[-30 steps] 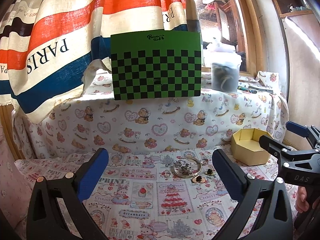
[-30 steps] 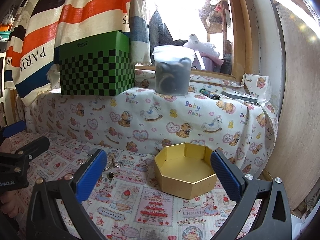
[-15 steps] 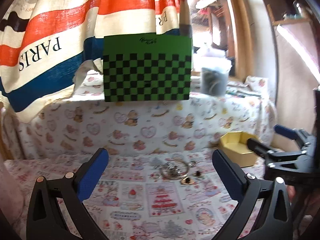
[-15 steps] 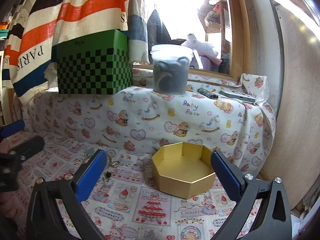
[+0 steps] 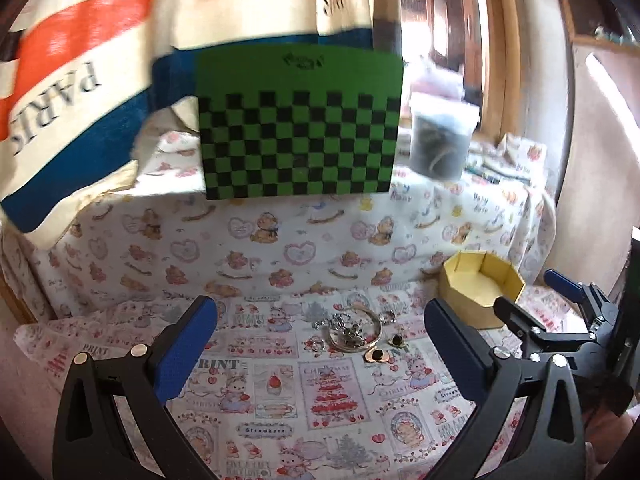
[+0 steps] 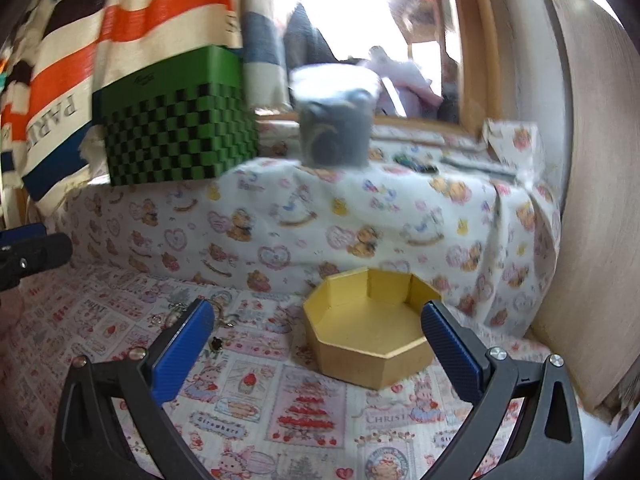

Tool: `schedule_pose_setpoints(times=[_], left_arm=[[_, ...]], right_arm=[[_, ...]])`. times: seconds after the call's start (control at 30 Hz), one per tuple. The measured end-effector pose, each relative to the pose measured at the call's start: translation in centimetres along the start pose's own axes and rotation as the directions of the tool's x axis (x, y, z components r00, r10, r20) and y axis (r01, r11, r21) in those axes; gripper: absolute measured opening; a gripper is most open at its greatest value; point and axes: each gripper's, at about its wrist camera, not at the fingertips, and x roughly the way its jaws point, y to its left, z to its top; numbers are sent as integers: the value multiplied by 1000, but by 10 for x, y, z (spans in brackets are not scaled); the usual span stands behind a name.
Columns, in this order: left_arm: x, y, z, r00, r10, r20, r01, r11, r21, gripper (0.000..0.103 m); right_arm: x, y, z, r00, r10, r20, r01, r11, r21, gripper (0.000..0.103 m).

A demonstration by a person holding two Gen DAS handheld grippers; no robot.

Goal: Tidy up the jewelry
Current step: 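Lower the left tool onto the silver bangle and close on it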

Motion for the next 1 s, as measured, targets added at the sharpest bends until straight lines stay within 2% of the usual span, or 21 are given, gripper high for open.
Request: schedule_pose_setpoints(times=[0.03,0.07,0.1,0.2,0.33,0.47,0.53,0.6,0.67,0.77,0.83,0.93,1.0], left_arm=[[7,-3,5,999,1,-34,0,1000,5,99],[11,-4,7,999,-5,-50,5,1000,2,89],[16,-5,11,998,-17,-67,17,1000,-10,84],[35,-8,16,987,-29,-160,22,999,-45,83],[71,-17,13,941,-42,-336,25,998,-55,83],[98,-27,5,898,-51,-438,28,998,-59,83],[108,-30,2,889,-47,-456,28,998,-49,80],[120,-34,-1,869,-56,-492,45,998,-35,63],[130,-35,-6,857,-49,-513,31,999,-43,56],[143,-34,-11,846,-70,-528,33,996,-79,56],[149,-35,-13,848,-64,-526,24,996,-84,56],[157,-40,-17,849,-12,-529,-11,999,-40,58],[166,-46,-21,841,19,-540,-31,999,-14,61]], right_arm=[[3,-7,0,1000,10,-23,-9,999,32,103],[6,-12,-1,999,19,-43,-16,998,59,103],[7,-15,-1,998,25,-56,-20,997,75,103],[16,-23,-3,992,72,-108,-59,991,120,103],[19,-25,-4,987,94,-127,-78,988,130,103],[17,-25,-5,989,78,-128,-61,990,131,103],[17,-24,-4,991,43,-124,-27,992,122,103],[17,-25,-3,992,17,-124,-2,993,120,103],[17,-28,-3,993,4,-122,12,991,130,103],[16,-30,-1,993,-19,-113,33,991,128,103],[15,-28,0,994,-28,-106,40,993,115,103],[15,-25,0,995,-29,-100,39,995,97,103],[13,-23,0,995,-31,-96,39,996,86,103]])
